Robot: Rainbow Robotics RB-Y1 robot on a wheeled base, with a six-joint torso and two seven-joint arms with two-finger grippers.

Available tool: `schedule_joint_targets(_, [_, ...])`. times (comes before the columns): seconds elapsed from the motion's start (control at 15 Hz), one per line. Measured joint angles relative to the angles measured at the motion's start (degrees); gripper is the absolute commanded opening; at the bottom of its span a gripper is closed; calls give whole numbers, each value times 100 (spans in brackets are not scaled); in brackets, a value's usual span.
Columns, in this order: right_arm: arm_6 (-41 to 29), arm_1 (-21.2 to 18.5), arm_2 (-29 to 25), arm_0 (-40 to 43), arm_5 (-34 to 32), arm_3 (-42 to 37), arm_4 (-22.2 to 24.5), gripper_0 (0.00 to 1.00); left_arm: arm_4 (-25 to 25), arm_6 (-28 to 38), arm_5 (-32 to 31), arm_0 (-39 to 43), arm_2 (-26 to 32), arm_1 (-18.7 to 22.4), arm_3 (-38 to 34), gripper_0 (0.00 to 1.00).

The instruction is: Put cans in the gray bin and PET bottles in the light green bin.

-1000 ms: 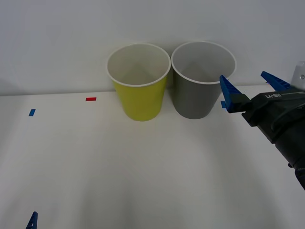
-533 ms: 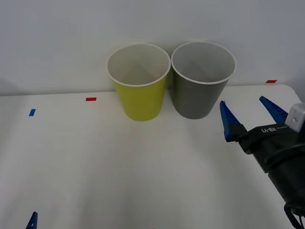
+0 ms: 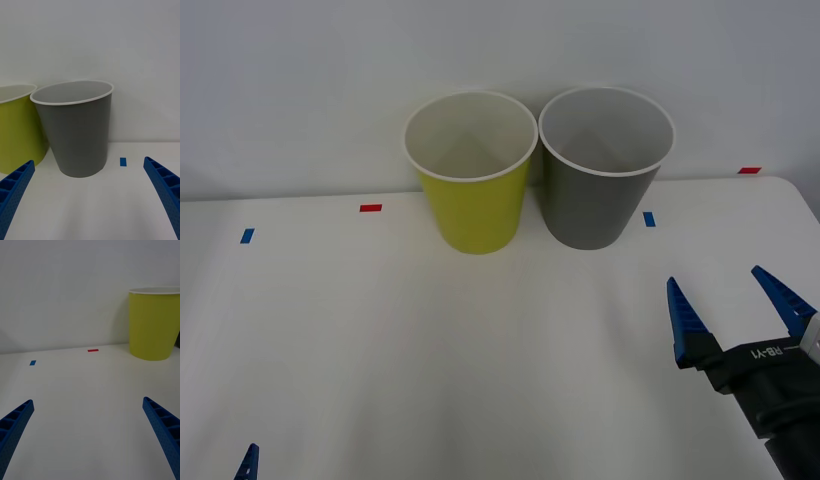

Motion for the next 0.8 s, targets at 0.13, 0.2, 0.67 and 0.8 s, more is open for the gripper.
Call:
schedule_joint_targets(0.13, [28, 125, -7, 353, -286, 5, 29, 100, 0, 0, 0, 0, 0, 0, 0, 100])
schedule_joint_targets(0.2, [48, 181, -7, 501, -408, 3, 60, 100, 0, 0, 0, 0, 0, 0, 0, 100])
schedule_joint_targets(0.67, [89, 252, 49, 1582, -1356, 6, 174, 100, 0, 0, 0, 0, 0, 0, 0, 100])
schedule_joint_targets(0.8, [105, 253, 103, 1847, -1626, 7, 216, 100, 0, 0, 0, 0, 0, 0, 0, 100])
